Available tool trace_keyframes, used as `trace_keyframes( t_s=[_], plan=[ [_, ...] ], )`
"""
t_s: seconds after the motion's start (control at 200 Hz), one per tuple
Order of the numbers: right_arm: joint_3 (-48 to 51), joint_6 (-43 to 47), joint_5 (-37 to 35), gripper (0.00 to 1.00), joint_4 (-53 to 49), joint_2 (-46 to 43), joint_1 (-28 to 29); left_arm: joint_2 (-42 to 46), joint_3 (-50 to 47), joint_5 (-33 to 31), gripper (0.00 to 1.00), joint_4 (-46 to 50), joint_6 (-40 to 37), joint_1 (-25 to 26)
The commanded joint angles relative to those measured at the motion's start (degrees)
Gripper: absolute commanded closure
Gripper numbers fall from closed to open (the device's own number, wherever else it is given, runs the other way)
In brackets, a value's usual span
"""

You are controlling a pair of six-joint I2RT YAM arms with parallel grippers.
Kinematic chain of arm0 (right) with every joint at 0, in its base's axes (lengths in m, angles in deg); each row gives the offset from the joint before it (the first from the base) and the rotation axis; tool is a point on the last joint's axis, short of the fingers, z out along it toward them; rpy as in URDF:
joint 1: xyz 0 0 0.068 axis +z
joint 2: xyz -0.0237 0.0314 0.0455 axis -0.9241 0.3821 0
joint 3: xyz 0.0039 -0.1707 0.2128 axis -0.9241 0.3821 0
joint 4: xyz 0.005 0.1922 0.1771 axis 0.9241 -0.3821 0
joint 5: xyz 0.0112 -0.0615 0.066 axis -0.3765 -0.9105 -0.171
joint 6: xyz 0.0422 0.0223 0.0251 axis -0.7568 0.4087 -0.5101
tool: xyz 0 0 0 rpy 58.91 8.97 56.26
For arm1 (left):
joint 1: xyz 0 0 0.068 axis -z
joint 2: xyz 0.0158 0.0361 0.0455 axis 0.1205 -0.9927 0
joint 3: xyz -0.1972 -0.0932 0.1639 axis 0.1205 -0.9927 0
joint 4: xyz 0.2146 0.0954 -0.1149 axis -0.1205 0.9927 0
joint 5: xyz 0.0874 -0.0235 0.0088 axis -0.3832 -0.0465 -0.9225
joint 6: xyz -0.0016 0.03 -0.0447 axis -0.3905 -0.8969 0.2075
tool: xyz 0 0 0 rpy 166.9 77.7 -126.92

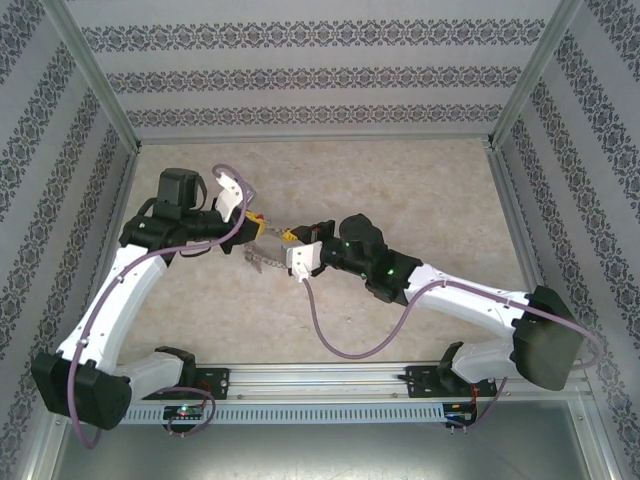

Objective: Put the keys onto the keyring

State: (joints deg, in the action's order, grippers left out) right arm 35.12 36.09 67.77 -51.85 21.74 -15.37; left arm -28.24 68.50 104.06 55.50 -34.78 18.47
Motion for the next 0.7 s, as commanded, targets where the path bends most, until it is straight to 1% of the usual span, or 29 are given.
trace_keyframes(
  t_s=[0.0, 0.065, 0.17, 0.34, 0.53, 0.635, 0.694],
  plan=[
    [-0.2, 2.6, 2.9, 1.00, -7.3, -2.4, -0.4, -1.9, 4.0, 0.3, 1.00, 1.3, -3.2, -0.1],
    [-0.3, 2.3, 3.3, 1.00, -8.9, -3.1, -0.5, -3.6, 4.9, 0.6, 1.00, 1.4, -3.8, -0.2],
    [-2.1, -0.4, 6.3, 1.00, -12.2, -3.3, -1.2, -6.8, 6.3, 2.8, 1.00, 1.6, -4.5, -0.1],
    [-2.9, -5.7, 9.9, 1.00, -9.4, -2.8, -2.5, -11.5, 7.3, 6.9, 1.00, 1.4, -4.7, -0.1],
    [-3.9, -7.9, 11.0, 1.00, -7.5, -1.6, -3.6, -14.4, 7.4, 10.2, 0.99, 1.9, -6.0, -0.2],
    [-4.5, -7.2, 10.8, 1.00, -7.3, -0.7, -4.0, -15.6, 7.5, 11.6, 1.00, 3.0, -8.2, -0.1],
    [-4.7, -6.2, 9.9, 1.00, -7.3, -0.2, -4.1, -16.3, 7.5, 13.5, 1.00, 3.8, -9.4, -0.1]
  ],
)
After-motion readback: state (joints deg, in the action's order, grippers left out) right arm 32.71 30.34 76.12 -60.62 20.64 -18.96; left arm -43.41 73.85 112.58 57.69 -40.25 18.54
